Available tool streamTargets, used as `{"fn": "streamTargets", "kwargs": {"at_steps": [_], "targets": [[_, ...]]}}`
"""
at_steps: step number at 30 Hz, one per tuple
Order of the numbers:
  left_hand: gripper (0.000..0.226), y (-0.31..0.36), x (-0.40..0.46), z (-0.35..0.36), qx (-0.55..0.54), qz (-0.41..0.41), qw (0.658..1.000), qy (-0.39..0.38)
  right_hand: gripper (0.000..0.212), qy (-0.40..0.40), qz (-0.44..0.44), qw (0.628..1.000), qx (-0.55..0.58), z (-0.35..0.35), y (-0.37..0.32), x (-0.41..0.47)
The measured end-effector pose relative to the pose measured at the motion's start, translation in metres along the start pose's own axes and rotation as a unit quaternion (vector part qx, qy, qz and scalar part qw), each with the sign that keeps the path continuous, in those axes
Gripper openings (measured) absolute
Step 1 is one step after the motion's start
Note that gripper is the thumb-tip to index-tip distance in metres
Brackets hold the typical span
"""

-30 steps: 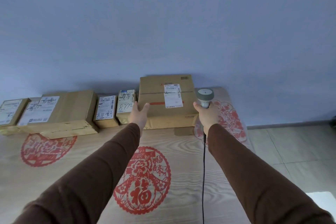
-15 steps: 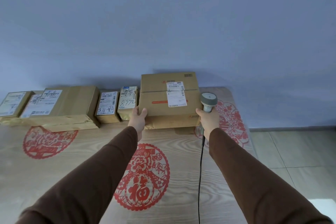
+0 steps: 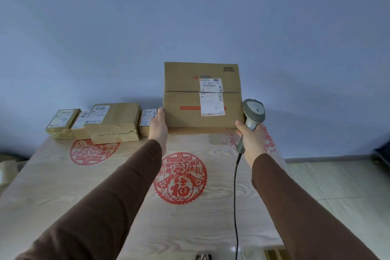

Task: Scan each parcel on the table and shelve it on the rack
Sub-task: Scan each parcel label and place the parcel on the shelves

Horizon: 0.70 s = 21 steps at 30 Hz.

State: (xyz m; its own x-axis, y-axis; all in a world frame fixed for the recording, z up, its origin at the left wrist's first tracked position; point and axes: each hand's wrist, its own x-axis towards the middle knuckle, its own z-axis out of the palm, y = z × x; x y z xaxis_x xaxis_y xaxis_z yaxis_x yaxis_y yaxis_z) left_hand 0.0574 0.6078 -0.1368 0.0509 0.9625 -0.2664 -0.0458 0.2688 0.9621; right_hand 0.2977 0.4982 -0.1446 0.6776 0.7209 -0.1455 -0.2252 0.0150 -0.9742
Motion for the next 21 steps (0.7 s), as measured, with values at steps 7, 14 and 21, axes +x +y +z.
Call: {"fn": "streamTargets", "kwargs": {"at_steps": [7, 14, 21], "targets": [[0.058, 0.038, -0.122, -0.071, -0.062, 0.076, 0.993, -0.063, 0.044, -0.046, -0.039, 0.997, 0.05, -0.013, -0.043, -0.114], [0.06, 0.071, -0.183, -0.11, -0.123, 0.108, 0.979, -0.122, 0.027, -0.058, -0.105, 0.992, 0.035, -0.019, -0.087, -0.183], [0.091, 0.095, -0.217, -0.122, -0.034, 0.138, 0.967, -0.21, 0.025, -0.056, -0.131, 0.989, 0.04, -0.036, -0.104, -0.216]]}}
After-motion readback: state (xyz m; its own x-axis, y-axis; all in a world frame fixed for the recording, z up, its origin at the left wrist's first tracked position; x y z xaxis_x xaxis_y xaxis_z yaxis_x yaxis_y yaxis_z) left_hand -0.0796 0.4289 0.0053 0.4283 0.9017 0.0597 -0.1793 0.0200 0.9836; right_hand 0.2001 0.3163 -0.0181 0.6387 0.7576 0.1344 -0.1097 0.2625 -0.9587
